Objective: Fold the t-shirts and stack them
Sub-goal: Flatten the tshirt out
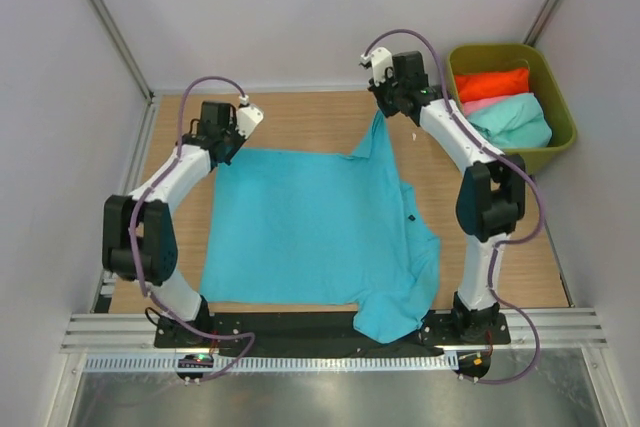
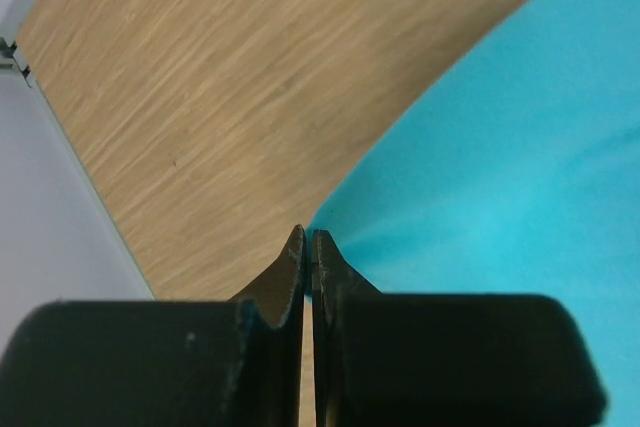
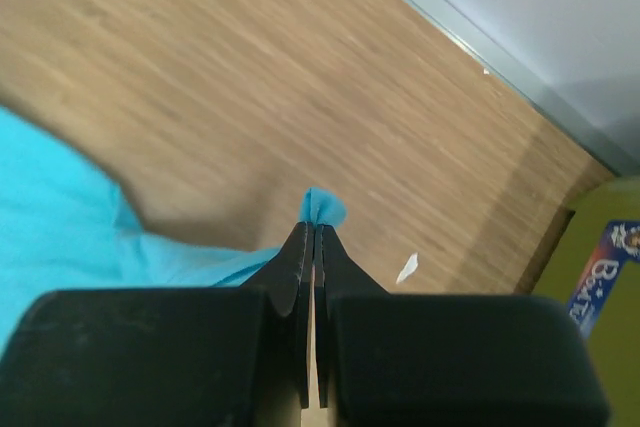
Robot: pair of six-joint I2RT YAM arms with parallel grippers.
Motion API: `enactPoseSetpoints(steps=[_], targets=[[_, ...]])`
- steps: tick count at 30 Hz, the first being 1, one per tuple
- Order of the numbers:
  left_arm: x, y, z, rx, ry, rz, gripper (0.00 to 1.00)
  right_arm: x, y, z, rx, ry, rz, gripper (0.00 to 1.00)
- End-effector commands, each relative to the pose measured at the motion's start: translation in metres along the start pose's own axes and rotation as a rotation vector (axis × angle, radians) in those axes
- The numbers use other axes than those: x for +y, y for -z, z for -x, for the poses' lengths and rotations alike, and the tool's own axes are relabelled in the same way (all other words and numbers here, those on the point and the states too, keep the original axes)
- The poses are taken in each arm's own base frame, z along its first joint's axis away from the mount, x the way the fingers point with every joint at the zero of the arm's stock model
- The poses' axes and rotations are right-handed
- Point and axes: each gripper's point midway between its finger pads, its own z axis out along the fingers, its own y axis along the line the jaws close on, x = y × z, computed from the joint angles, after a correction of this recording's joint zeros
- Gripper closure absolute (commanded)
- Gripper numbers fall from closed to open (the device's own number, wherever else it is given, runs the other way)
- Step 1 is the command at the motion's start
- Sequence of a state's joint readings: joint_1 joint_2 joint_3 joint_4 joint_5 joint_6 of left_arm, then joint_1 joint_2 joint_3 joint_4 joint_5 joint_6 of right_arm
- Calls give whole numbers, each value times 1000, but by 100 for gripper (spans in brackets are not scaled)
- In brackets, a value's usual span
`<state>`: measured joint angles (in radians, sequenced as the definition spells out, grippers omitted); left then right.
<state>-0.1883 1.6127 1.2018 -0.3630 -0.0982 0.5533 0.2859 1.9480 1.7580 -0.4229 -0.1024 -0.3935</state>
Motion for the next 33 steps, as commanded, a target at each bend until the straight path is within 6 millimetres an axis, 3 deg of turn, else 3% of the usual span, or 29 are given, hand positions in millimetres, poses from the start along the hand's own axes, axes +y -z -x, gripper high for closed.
enactPoseSetpoints(steps=[1, 2, 4, 7, 8, 12, 16, 25, 33], targets=[[40, -20, 33, -90, 67, 78, 100, -38, -23, 43, -88, 2, -127, 99], [48, -25, 39, -99, 72, 90, 100, -41, -30, 46, -87, 1, -140, 99], [52, -42, 34, -79, 82, 78, 100, -53, -49, 46, -74, -3, -194, 99], [64, -53, 38, -83, 106, 90, 100, -65, -59, 57, -100, 0, -237, 99], [67, -61, 40, -81, 110, 92, 100, -64, -72, 49, -83, 1, -239, 99], [78, -76, 38, -67, 131, 109, 100, -76, -87, 50, -96, -7, -299, 99], [88, -89, 39, -66, 148, 141, 100, -93, -93, 50, -108, -22, -391, 99], [102, -103, 51, -77, 180, 178, 100, -98, -106, 26, -44, -4, -448, 99], [114, -112, 58, -85, 192, 222, 100, -104, -114, 29, -55, 22, -473, 99]])
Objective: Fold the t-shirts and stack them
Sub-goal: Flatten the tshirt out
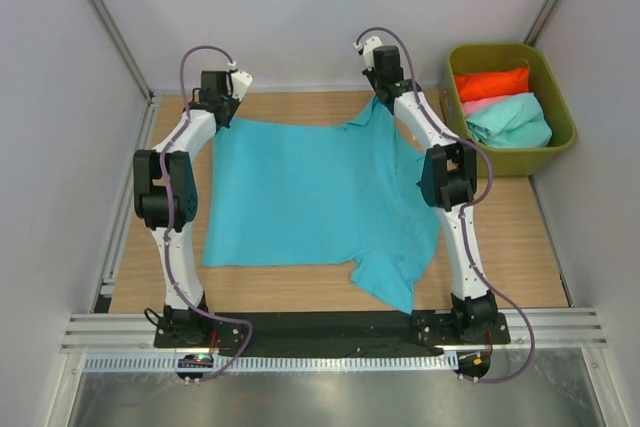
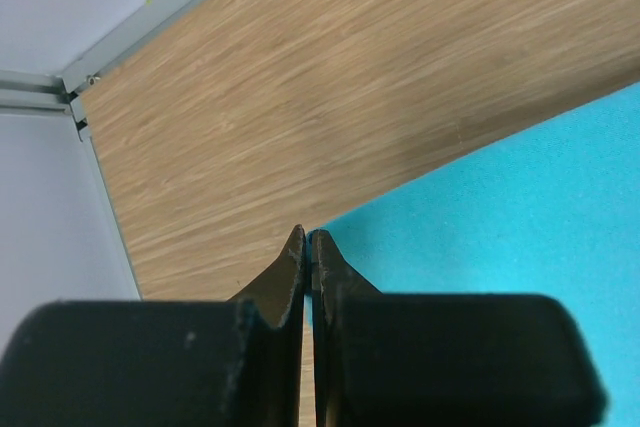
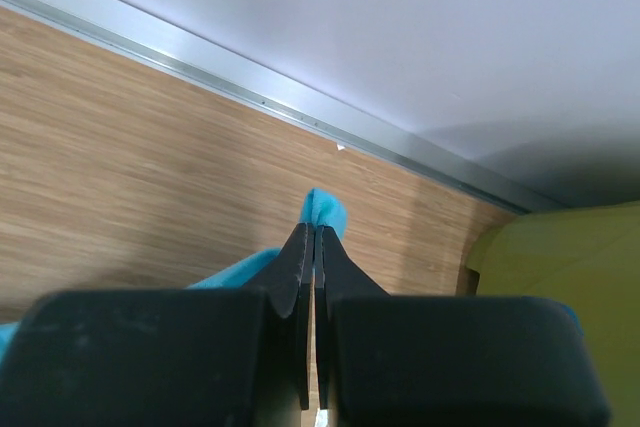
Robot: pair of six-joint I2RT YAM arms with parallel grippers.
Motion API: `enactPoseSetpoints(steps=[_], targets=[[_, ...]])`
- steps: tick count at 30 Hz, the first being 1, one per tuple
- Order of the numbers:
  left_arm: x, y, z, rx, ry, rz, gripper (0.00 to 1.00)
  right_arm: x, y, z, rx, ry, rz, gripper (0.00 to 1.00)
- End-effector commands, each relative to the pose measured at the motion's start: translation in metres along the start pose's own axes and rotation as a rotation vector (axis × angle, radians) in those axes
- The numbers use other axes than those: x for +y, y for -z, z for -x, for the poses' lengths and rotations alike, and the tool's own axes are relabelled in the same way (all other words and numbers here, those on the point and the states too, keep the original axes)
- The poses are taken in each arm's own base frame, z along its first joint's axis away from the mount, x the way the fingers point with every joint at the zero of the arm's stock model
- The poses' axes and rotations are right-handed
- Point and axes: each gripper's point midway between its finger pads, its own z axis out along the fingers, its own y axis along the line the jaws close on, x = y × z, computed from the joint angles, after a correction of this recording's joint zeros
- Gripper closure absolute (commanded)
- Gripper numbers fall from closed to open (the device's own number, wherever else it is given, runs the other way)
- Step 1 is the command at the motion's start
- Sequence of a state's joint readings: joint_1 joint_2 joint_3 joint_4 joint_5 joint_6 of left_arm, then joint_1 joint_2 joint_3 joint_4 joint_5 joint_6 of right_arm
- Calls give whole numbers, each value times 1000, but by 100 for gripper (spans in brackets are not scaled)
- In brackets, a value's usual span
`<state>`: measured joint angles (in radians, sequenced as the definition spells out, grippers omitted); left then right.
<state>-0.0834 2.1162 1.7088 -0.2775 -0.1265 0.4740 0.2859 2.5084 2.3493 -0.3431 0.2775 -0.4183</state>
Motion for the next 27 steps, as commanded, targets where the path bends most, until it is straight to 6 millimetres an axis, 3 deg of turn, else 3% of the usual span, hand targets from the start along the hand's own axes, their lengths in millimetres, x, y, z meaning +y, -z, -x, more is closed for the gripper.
enactPoseSetpoints(steps=[1, 8, 17, 27], targets=[[28, 2, 29, -76, 37, 94, 100, -25, 2, 33, -99, -14, -83, 99], [35, 16, 31, -81, 43, 114, 100, -16, 4, 52, -169, -54, -34, 99], [40, 29, 26, -70, 44, 135, 100, -8, -12, 46, -181, -43, -52, 99], [59, 40, 24, -67, 50, 180, 100, 7, -19, 55, -240, -74, 14, 99]])
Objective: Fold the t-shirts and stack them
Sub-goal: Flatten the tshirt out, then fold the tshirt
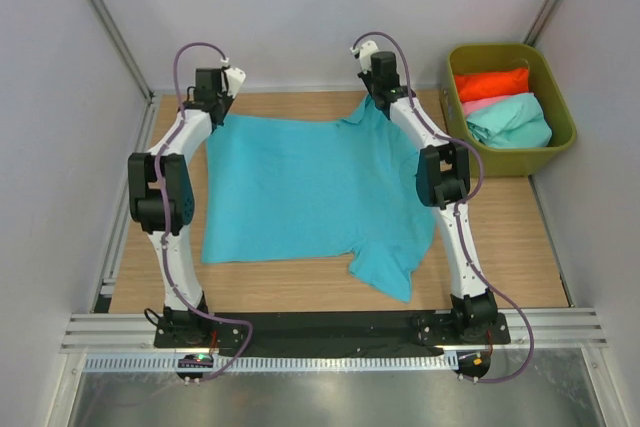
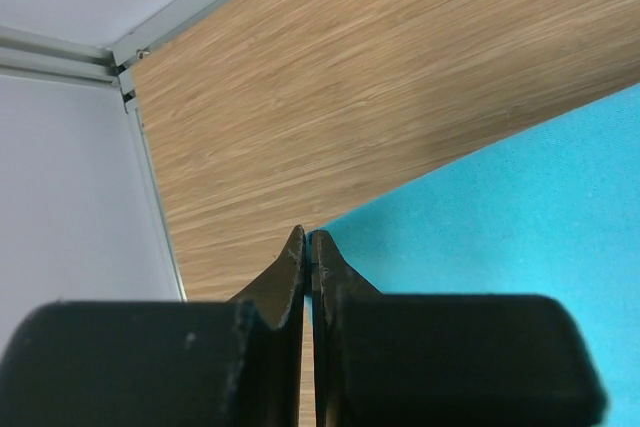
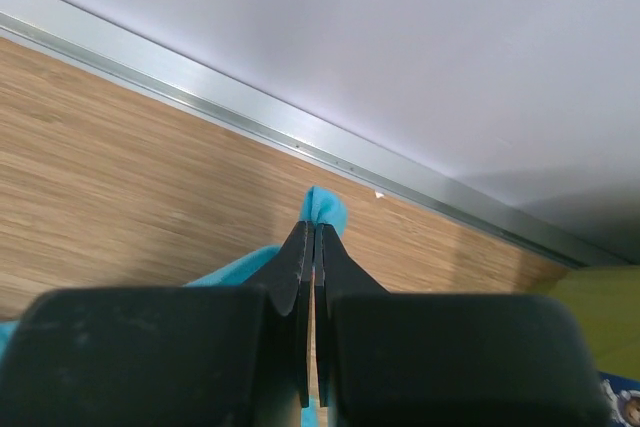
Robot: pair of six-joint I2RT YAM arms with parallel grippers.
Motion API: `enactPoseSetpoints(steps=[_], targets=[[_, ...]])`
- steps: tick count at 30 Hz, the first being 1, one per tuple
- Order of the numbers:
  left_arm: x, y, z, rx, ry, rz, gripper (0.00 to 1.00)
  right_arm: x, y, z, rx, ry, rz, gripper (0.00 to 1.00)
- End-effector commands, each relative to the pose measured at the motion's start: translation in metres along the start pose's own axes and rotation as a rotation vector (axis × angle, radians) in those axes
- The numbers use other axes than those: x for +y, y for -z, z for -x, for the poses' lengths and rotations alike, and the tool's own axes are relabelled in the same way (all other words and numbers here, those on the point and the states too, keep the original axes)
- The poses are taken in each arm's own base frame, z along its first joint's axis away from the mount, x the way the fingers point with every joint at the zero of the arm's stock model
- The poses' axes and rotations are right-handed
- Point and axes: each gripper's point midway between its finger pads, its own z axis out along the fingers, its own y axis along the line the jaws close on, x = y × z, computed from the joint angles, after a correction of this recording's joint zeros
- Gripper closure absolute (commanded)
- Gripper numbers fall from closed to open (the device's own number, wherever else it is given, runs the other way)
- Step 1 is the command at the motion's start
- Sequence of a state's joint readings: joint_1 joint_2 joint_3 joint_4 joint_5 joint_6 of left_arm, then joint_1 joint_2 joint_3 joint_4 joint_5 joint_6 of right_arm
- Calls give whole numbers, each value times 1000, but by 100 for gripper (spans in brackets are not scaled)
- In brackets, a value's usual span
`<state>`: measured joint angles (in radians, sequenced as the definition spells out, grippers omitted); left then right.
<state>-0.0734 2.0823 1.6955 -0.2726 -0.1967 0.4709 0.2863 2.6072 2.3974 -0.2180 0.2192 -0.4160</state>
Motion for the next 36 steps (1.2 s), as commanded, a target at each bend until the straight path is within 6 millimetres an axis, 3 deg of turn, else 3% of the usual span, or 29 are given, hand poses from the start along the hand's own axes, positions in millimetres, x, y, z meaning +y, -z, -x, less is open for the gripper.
enactPoseSetpoints(steps=[1, 10, 21, 28, 29, 31, 33, 35, 36], targets=[[42, 27, 25, -82, 43, 105, 100, -7, 8, 56, -165, -57, 7, 99], [47, 38, 23, -82, 43, 113, 100, 12, 8, 63, -185, -79, 63, 99], [46, 40, 25, -87, 50, 105, 100, 12, 11, 59, -162, -53, 52, 99], [45, 50, 22, -85, 41, 95, 100, -10, 38, 68, -147, -76, 50, 99], [46, 51, 22, -87, 44, 96, 100, -18, 47, 78, -166, -72, 43, 99], [45, 53, 22, -88, 45, 93, 100, -16, 53, 72, -152, -63, 56, 99], [46, 56, 21, -90, 45, 94, 100, -23, 67, 81, -168, -66, 52, 99], [44, 57, 19, -89, 46, 90, 100, -19, 72, 70, -143, -59, 67, 99], [43, 57, 19, -88, 46, 86, 100, -25, 83, 80, -164, -62, 61, 99]])
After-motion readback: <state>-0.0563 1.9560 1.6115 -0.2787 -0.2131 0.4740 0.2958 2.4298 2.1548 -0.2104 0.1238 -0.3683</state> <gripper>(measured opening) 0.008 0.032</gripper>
